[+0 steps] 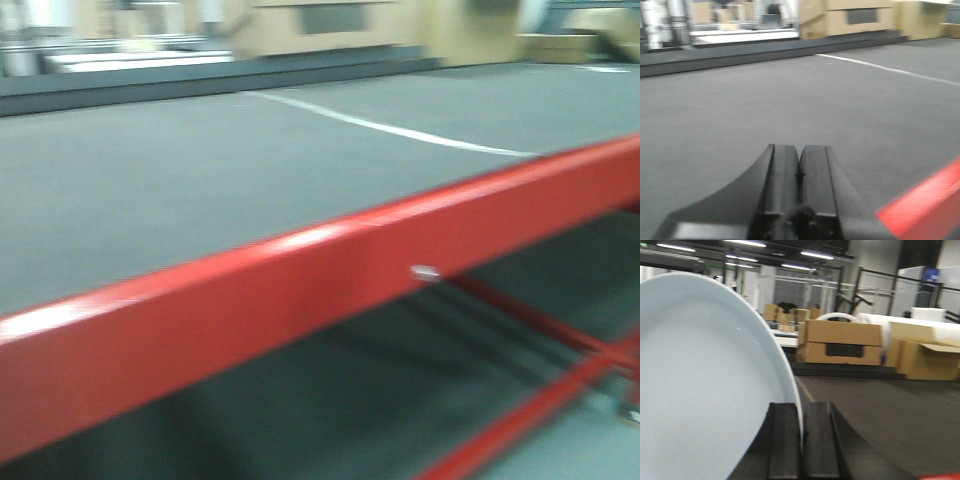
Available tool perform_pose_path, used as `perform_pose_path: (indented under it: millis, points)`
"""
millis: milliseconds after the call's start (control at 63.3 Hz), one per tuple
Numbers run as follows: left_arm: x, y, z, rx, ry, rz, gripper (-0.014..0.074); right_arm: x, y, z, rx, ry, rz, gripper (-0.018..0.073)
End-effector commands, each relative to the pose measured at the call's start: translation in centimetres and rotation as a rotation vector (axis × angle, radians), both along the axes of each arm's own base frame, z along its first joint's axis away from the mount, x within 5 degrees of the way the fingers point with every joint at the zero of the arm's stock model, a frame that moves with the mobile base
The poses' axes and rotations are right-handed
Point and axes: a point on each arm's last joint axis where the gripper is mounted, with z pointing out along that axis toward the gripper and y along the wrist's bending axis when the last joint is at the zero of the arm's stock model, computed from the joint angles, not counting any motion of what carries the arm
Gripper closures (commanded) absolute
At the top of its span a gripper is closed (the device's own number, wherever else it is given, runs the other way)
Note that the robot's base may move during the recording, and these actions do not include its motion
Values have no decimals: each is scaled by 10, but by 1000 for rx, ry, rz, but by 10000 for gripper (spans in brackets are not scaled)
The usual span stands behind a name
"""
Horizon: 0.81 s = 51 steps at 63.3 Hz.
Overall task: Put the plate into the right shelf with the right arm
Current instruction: 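Drive the base away from the table holding the plate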
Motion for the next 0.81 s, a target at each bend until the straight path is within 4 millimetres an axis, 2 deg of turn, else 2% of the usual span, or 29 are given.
perform_pose_path:
  millis: [0, 790]
  points:
    - [-1, 2, 6, -11, -89, 19, 643, -5, 0, 17, 25, -118, 18, 505]
    - [-1, 2, 6, -11, -89, 19, 643, -5, 0, 17, 25, -118, 18, 505]
